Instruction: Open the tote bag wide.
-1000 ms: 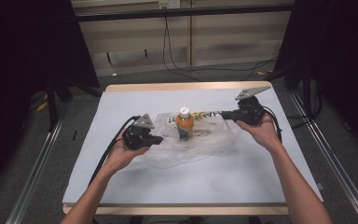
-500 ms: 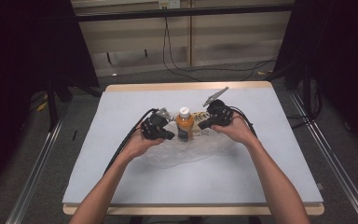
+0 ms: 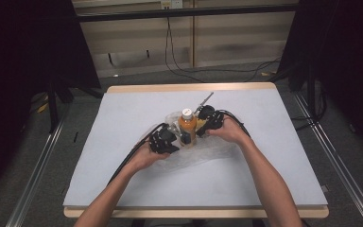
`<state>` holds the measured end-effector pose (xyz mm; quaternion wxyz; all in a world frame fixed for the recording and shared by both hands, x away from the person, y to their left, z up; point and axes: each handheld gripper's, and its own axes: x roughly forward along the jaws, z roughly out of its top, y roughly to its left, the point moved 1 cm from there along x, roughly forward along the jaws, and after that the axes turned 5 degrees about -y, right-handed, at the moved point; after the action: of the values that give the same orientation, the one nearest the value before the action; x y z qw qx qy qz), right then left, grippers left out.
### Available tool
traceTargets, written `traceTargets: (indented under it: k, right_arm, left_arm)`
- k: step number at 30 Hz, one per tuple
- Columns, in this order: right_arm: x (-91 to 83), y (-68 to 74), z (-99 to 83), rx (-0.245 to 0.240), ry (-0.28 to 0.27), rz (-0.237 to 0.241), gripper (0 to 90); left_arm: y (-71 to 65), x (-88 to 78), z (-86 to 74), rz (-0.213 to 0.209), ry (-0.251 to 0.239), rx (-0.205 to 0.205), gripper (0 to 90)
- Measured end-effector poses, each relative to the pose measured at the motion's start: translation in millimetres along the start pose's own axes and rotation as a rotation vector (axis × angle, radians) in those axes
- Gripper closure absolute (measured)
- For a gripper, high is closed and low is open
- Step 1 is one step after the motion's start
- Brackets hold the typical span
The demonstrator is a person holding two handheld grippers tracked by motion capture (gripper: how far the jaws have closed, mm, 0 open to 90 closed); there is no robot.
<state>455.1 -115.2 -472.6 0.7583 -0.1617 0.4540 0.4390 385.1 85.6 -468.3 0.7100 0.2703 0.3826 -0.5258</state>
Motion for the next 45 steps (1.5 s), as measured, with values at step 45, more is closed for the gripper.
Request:
traceTargets:
  k: [45]
  right_arm:
    - [21.8, -75.9, 60.2, 0.149, 0.107, -0.327, 90.0]
  left_arm:
    - [-111.8, -16.9, -23.7, -0.165, 0.004, 0.226, 90.0]
